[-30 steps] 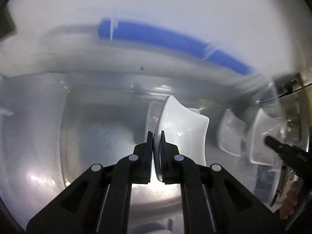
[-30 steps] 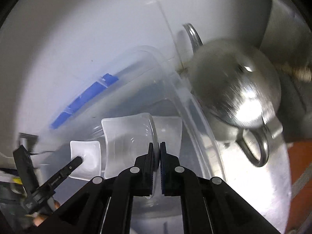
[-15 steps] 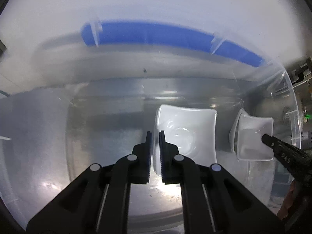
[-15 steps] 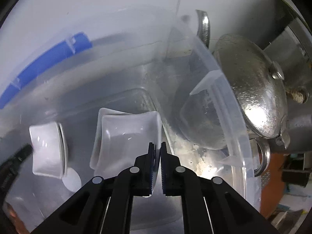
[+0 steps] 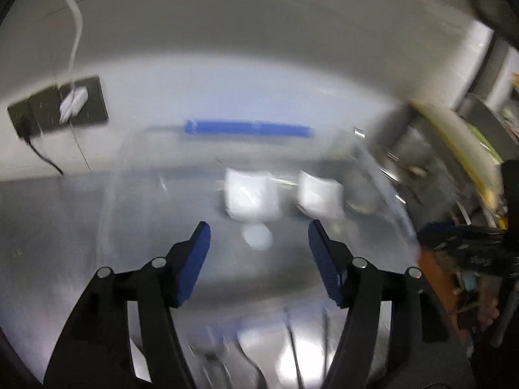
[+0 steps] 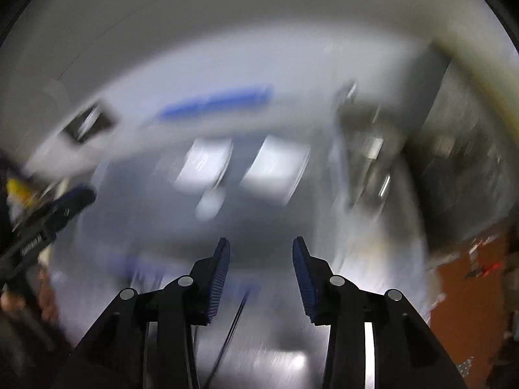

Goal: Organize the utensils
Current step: 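Grasp a black chopstick with the right tool while the left tool grasps another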

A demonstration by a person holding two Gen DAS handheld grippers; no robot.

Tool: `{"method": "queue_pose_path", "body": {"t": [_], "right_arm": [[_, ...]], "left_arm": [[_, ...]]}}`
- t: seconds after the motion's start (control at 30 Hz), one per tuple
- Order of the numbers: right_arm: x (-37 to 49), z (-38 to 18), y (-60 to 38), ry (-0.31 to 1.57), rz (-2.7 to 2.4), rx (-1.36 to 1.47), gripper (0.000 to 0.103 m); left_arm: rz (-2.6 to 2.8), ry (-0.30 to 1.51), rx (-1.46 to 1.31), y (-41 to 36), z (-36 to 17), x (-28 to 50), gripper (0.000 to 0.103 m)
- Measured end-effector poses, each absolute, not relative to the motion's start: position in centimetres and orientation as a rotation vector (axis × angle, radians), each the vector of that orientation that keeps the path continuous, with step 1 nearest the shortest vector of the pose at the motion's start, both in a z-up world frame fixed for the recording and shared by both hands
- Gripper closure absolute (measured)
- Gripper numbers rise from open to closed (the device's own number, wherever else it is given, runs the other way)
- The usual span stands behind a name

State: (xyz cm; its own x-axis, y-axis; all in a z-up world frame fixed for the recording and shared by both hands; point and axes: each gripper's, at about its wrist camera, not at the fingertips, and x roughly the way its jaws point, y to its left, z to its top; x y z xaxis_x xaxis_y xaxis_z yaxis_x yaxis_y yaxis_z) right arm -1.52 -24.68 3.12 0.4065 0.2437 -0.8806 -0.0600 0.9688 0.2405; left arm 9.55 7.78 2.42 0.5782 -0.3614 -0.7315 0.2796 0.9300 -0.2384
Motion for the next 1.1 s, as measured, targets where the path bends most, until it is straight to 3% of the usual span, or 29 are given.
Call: {"method": "queue_pose_path", "body": {"t": [0.2,0.33,0.6,0.67,0.9,0.93,1.1], "right_arm": [[-5.4,-7.3,-22.4,1.368,0.2,0.198,0.062],[-5.3,-10.9,-20.1,1.431,0.181,0.199,0.063],[-4.7,-13.4,-15.6,1.432,0.122,0.138,0.074],[-4.8,-13.4,-15.1,1.408,0.091,0.101,0.089],[-4.9,-14.2,-18.1,1.435,0.112,0.287,0.097],[-4.9,-14.2,-18.7,1.444,0.122,0.321,0.102],[-5.3,-13.1,-21.7,1.417,0.12,0.419,0.103]], "left_arm": [[-0.433,1.012,-0.058,5.4,-3.8,0.2,0.04],[-0.452,1.127,-0.008,3.2,-7.9,-3.4,0.04],[-0.457,1.203,-0.017,2.4,-10.8,-6.2,0.04],[-0.461,1.214,-0.025,2.2,-11.0,-6.0,0.04],[-0.508,1.226,-0.043,1.1,-11.6,-6.5,0.04],[-0.517,1.227,-0.043,0.8,-11.9,-6.4,0.04],[-0.578,1.236,-0.066,-0.7,-12.3,-6.0,0.04]]}}
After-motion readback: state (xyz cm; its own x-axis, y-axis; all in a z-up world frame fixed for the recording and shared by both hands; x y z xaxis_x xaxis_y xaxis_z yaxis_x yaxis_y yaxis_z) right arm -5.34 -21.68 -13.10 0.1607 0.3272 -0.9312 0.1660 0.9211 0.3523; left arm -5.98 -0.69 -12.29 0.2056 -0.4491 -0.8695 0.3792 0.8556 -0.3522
